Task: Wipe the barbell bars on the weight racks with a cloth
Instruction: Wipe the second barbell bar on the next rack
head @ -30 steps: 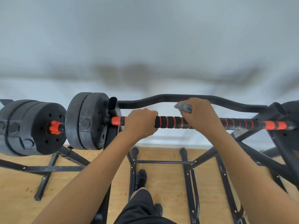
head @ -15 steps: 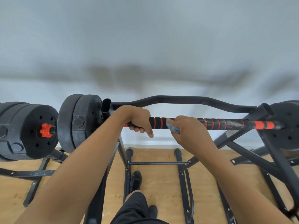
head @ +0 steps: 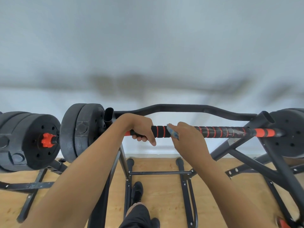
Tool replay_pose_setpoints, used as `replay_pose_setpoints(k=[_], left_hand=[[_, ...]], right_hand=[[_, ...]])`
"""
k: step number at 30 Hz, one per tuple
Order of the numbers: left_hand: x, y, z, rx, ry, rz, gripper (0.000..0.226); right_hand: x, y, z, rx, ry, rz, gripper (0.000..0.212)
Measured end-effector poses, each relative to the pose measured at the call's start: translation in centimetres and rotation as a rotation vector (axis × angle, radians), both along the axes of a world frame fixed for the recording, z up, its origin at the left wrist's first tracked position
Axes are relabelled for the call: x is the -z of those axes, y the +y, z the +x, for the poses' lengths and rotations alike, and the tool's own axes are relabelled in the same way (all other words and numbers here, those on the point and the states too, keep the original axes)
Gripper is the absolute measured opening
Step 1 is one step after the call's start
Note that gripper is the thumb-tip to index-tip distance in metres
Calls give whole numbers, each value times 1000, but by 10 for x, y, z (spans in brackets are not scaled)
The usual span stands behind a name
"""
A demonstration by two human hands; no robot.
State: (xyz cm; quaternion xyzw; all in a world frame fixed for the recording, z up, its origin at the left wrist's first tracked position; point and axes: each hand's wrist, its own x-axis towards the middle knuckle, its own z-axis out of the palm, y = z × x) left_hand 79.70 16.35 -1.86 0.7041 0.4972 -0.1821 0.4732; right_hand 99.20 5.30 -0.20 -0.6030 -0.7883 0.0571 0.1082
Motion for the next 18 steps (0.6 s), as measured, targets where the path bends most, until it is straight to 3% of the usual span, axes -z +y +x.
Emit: replay_pose_setpoints(k=[3,8,12,14,18], left_hand=[[-2,0,-2,12,-26,-5,37],[-1,-9,-5,13,-150,128,39],[1,-26,-13,-66,-292,476,47],[2,-36,-14,3,-201,719,46],[20,-60,-6,106,-16,1076,37]], right_hand=[[7,-18,7,-1,18,-35,45],[10,-40,17,43,118,-15,37],[-9,-12,22,65,153,151,26],[-15,9,18,87,103,161,8],[-9,21,1,75,36,25,14]])
